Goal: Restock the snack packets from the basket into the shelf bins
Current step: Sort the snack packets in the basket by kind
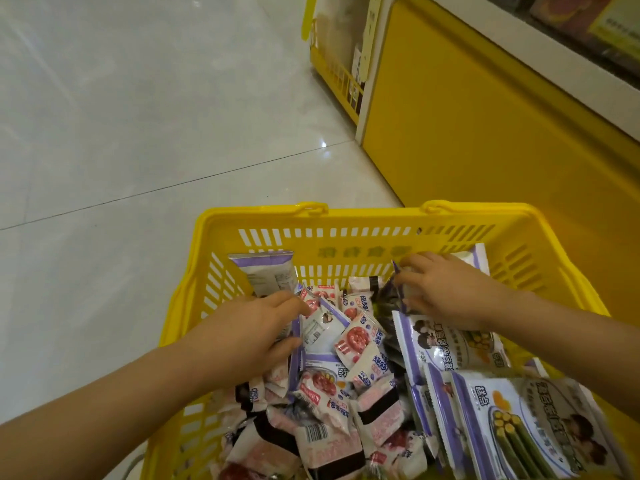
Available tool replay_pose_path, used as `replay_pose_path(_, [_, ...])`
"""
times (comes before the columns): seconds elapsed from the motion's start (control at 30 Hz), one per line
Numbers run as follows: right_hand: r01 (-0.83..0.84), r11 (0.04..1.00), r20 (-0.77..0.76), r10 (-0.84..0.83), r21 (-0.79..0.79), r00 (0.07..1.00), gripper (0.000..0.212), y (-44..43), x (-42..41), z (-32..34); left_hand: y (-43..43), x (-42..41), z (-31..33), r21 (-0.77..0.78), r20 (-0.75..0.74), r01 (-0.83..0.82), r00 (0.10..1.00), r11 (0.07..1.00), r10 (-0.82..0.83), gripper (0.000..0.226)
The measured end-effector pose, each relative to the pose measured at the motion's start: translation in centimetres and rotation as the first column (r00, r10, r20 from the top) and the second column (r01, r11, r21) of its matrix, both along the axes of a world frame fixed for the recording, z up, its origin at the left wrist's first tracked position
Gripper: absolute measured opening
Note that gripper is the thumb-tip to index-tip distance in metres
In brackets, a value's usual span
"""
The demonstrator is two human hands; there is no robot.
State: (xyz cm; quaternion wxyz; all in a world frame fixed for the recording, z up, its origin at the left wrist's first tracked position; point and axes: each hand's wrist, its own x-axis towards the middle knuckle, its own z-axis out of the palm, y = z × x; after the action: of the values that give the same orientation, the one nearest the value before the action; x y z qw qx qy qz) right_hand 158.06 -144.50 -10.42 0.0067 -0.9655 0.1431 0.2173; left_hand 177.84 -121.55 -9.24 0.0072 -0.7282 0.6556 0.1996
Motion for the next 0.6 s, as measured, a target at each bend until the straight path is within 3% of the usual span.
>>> replay_pose_path(0.1, [0.053, 0.967, 0.199, -0.105, 0.248, 0.974, 0.043, 2.9, 3.1, 0.3, 0.8, 0.6, 1.0, 0.033, 0.009, 0.056, 0.998, 0.998, -0.056, 0.039])
replay_pose_path(0.17, [0.167, 0.84, 0.096, -0.25, 0.516, 0.963, 0.047, 4.9, 5.7, -0.1, 1.4, 1.2, 1.7, 0.048, 0.037, 0.091, 0.995, 0.995, -0.093, 0.039])
replay_pose_path(0.23, [0.256, 0.688, -0.063, -0.294, 0.679, 0.954, 0.054, 6.9, 8.0, -1.2, 2.0, 1.7, 2.4, 0.059, 0.077, 0.11, 0.99, 0.992, -0.114, 0.043])
replay_pose_path(0.33, [0.326, 0.545, -0.164, -0.325, 0.773, 0.932, 0.063, 9.1, 9.8, -2.8, 3.1, 2.1, 3.0, 0.07, 0.14, 0.157, 0.976, 0.985, -0.165, 0.048])
replay_pose_path(0.43, [0.432, 0.229, -0.313, -0.418, 0.872, 0.853, 0.075, 9.6, 10.4, -3.2, 3.9, 2.2, 3.4, 0.035, 0.121, 0.199, 0.972, 0.979, -0.202, 0.047])
replay_pose_path(0.47, [0.439, 0.17, -0.343, -0.407, 0.882, 0.847, 0.077, 9.6, 10.4, -3.2, 4.1, 2.2, 3.5, 0.012, 0.135, 0.21, 0.968, 0.978, -0.21, 0.046])
replay_pose_path(0.5, [0.426, 0.201, -0.334, -0.372, 0.882, 0.866, 0.079, 9.5, 10.3, -3.2, 4.2, 2.3, 3.6, 0.007, 0.143, 0.215, 0.966, 0.977, -0.213, 0.044])
replay_pose_path(0.6, [0.348, 0.474, -0.206, -0.326, 0.809, 0.923, 0.071, 9.8, 10.3, -3.5, 4.7, 2.5, 3.6, 0.025, 0.122, 0.192, 0.974, 0.981, -0.193, 0.036])
